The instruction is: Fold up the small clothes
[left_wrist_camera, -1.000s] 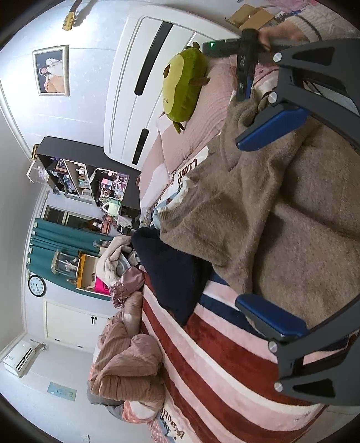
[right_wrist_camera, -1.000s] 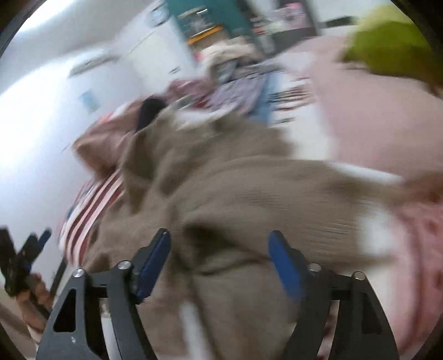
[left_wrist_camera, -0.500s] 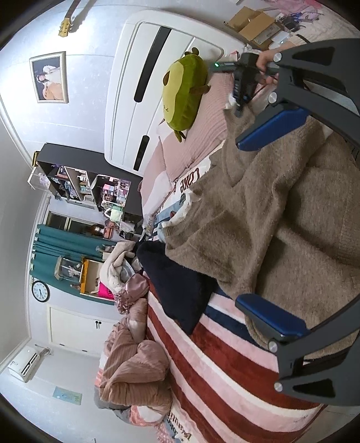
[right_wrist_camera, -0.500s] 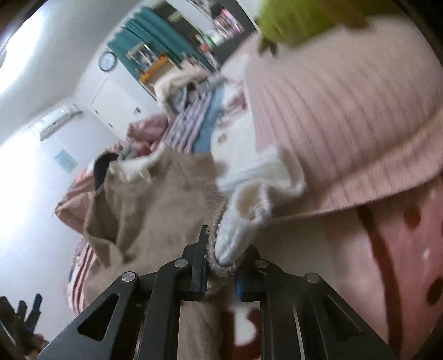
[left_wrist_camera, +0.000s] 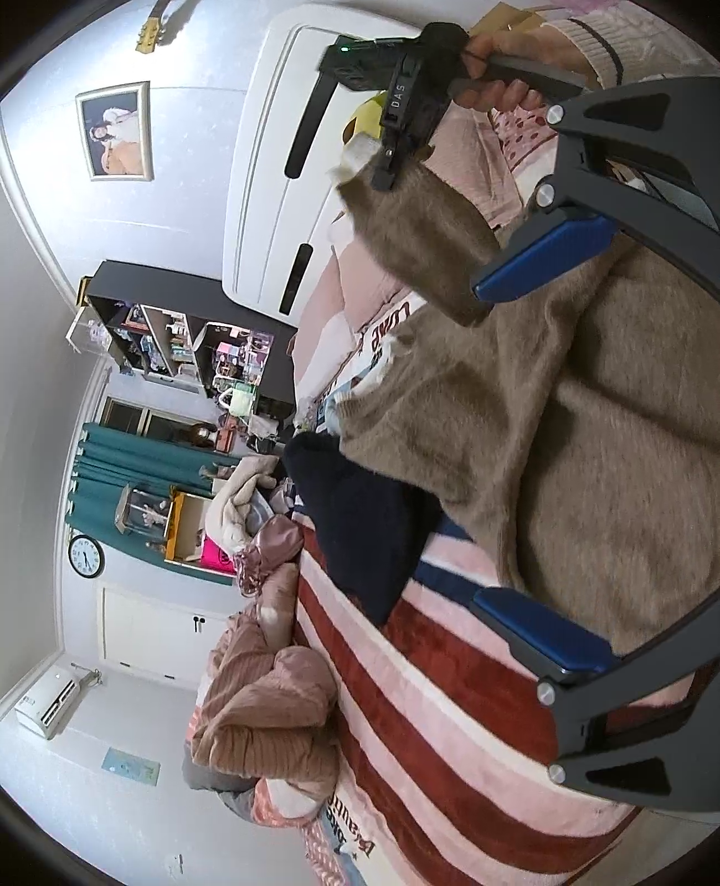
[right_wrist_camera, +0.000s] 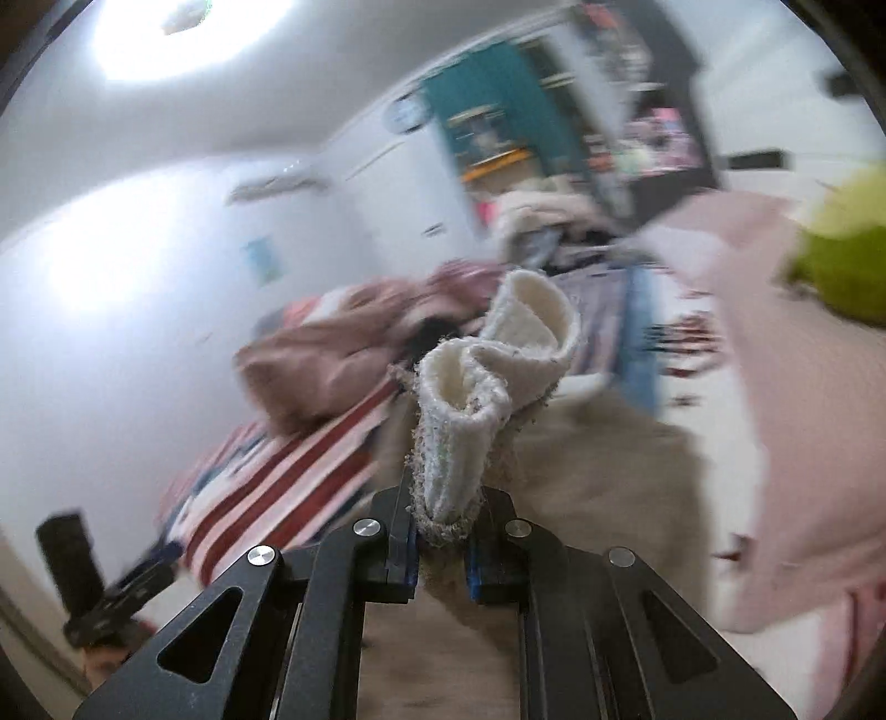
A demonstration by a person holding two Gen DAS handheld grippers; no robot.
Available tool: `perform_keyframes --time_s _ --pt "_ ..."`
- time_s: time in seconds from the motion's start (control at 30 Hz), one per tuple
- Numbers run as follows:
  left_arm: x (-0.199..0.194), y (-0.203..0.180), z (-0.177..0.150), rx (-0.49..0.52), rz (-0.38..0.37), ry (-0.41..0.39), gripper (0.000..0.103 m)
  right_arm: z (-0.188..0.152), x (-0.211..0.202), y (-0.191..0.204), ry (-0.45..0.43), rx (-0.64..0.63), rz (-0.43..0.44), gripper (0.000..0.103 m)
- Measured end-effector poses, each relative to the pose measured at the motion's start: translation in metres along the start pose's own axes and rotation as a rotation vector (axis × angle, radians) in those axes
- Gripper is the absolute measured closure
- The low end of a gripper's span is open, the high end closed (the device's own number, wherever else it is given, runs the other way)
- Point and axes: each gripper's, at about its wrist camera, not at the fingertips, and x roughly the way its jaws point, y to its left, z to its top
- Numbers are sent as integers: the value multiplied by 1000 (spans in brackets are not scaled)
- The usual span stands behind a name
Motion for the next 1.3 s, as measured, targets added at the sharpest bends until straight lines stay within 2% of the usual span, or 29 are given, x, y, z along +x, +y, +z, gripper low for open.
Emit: perform_keyframes --time_s 0.1,0.17,0.27,0.33,0.4,0.47,0.57,0.63,0.73,0.83,0.9,1.0,1.03,1.13,1.23,1.3 --pt "-4 13 -3 -8 9 5 1 -18 50 45 144 -55 83 96" --pt "-4 22 -6 -7 8 18 1 -37 78 60 244 -72 108 94" --pt "-1 35 -12 9 25 49 1 -80 129 71 457 -65 138 84" --pt "2 43 -16 10 34 68 1 -104 145 69 543 -52 165 82" --pt "6 51 -19 8 33 83 1 -111 144 69 546 -67 169 79" --pt "11 59 -21 2 20 98 1 -104 128 68 531 -73 175 57" --pt "17 70 -21 3 5 118 1 -91 79 52 455 -50 166 47" --pt "24 81 -21 3 -14 146 1 -90 37 35 414 -29 91 44" --pt "34 92 -23 12 -48 202 1 -89 -19 -14 375 35 -69 39" --pt "52 101 -31 10 -114 286 1 -105 -57 -68 399 150 -190 38" --pt "63 105 -37 -25 -173 325 1 -126 -73 -99 440 233 -223 37" --pt "85 110 -49 -94 -268 408 1 -160 -80 -126 502 329 -154 37" --pt "90 109 -54 -90 -272 437 1 -172 -77 -128 512 351 -110 37" --pt "106 103 -63 -28 -172 500 1 -184 -78 -131 468 347 -45 36" --pt "111 101 -61 -30 -160 499 1 -188 -79 -130 460 335 40 43" --pt "113 104 -58 -45 -139 487 1 -188 -72 -119 455 291 47 43"
